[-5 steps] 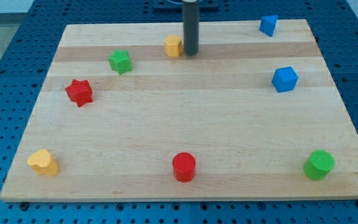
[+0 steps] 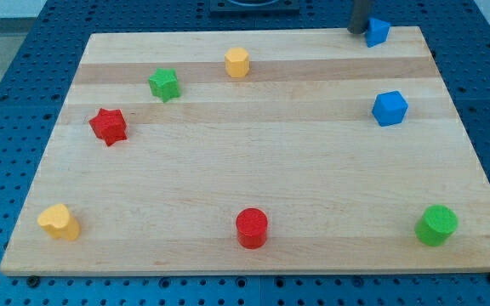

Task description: Push the triangle towards the top right corner of the board

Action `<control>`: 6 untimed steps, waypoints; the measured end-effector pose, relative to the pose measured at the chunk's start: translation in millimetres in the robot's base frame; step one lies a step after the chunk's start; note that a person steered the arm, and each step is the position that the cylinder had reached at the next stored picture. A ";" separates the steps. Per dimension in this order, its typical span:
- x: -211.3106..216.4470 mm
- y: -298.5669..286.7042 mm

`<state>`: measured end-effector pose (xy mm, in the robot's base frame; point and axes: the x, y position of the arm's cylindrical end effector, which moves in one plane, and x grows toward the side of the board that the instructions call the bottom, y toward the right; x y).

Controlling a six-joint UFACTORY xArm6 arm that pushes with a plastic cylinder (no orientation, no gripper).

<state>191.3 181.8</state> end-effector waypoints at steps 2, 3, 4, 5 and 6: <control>0.2 32.5; 1.3 33.1; -0.3 36.1; 0.3 31.1; 13.4 -30.5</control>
